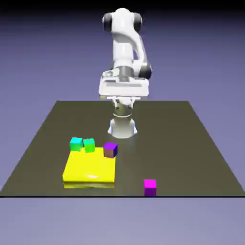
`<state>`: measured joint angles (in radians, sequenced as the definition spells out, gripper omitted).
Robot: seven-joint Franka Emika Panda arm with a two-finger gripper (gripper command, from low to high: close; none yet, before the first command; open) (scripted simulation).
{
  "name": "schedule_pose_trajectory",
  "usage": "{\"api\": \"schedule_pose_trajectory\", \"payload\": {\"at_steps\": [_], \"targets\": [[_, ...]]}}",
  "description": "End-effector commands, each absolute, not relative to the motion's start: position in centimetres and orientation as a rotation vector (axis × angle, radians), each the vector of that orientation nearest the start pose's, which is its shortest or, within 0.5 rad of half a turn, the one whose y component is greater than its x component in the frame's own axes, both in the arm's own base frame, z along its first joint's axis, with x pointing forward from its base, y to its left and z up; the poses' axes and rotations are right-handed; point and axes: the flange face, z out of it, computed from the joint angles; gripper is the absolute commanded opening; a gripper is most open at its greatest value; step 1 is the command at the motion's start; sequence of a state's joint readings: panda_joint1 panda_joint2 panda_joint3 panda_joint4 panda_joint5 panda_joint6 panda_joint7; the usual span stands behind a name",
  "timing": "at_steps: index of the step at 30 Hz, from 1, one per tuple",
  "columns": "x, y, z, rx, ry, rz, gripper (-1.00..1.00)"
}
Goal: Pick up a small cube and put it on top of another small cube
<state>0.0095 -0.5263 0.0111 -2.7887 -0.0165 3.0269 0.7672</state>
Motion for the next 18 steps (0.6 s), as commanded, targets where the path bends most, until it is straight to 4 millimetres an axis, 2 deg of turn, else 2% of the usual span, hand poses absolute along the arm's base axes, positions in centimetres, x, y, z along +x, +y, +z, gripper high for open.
{"api": "schedule_pose_trajectory", "payload": {"at_steps": [1, 10, 18], "targets": [[40.6, 1.4, 44.3, -2.528, 0.968, -0.974, 0.0], [46.4, 5.3, 36.2, -2.684, 1.052, -0.684, 0.0], [49.6, 9.0, 27.2, -2.787, 1.129, -0.414, 0.0]]}}
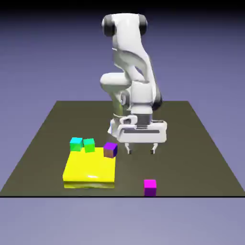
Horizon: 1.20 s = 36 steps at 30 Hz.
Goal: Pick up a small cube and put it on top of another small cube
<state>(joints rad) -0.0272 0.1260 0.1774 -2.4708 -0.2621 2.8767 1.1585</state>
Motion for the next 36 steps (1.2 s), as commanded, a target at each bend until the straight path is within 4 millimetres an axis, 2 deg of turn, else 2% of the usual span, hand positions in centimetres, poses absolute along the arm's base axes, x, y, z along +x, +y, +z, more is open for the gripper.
{"api": "schedule_pose_trajectory", "payload": {"at_steps": [1, 6, 8, 13, 14, 15, 16, 21, 23, 30, 36], "targets": [[49.8, 9.5, 26.0, -2.797, 1.139, -0.38, 0.0], [50.5, 12.0, 19.8, -2.84, 1.191, -0.209, 0.0], [50.6, 12.2, 19.3, -2.843, 1.195, -0.196, 0.0], [51.2, 12.2, 12.8, -2.842, 1.196, -0.195, 0.0], [51.2, 12.2, 12.4, -2.843, 1.195, -0.196, 0.0], [51.2, 12.2, 12.4, -2.843, 1.195, -0.196, -1.0], [51.2, 12.2, 12.4, -2.843, 1.195, -0.196, -1.0], [50.6, 12.2, 18.9, -2.842, 1.195, -0.195, -1.0], [50.6, 12.2, 19.3, -2.843, 1.195, -0.196, -1.0], [47.5, 6.7, 25.5, -2.537, 1.789, -0.184, -1.0], [43.5, 2.5, 29.3, -2.181, 2.246, -0.182, -1.0]]}}
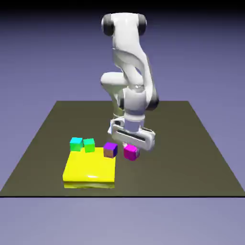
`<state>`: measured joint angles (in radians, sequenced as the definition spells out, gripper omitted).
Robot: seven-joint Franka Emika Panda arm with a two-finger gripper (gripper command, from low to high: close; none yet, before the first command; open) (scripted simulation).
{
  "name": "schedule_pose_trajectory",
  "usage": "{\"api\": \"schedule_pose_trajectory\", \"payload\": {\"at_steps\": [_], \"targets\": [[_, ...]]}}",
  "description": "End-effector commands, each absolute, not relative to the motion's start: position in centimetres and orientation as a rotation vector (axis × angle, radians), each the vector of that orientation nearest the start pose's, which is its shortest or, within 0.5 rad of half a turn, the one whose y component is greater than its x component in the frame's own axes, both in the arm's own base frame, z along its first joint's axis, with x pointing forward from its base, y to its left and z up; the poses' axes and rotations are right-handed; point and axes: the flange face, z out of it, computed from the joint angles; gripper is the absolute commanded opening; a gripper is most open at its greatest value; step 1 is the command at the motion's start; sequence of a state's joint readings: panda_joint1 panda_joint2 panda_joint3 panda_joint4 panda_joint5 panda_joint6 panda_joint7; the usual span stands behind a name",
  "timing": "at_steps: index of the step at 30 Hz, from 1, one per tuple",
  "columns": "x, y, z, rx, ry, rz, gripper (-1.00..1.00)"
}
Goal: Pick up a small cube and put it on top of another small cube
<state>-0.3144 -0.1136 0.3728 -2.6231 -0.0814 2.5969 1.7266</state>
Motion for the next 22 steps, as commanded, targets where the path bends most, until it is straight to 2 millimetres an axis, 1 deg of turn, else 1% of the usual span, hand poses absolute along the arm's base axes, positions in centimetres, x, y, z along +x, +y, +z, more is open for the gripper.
{"api": "schedule_pose_trajectory", "payload": {"at_steps": [1, 6, 11, 12, 15, 18, 19, 20, 21, 22], "targets": [[42.8, 1.8, 29.8, -2.113, 2.317, -0.182, -1.0], [38.8, -1.2, 31.6, -1.734, 2.642, -0.19, -1.0], [34.5, -3.9, 32.4, -1.296, 2.908, -0.204, -1.0], [34.5, -3.9, 32.4, -1.296, 2.908, -0.204, -1.0], [34.7, -4.5, 29.1, -1.294, 2.917, -0.216, -1.0], [34.5, -4.6, 25.8, -1.296, 2.91, -0.207, -1.0], [34.5, -4.6, 25.5, -1.296, 2.908, -0.204, -1.0], [34.5, -4.6, 25.5, -1.296, 2.908, -0.204, 1.0], [34.5, -4.6, 25.5, -1.296, 2.908, -0.204, 1.0], [34.6, -4.7, 26.5, -1.296, 2.913, -0.211, 1.0]]}}
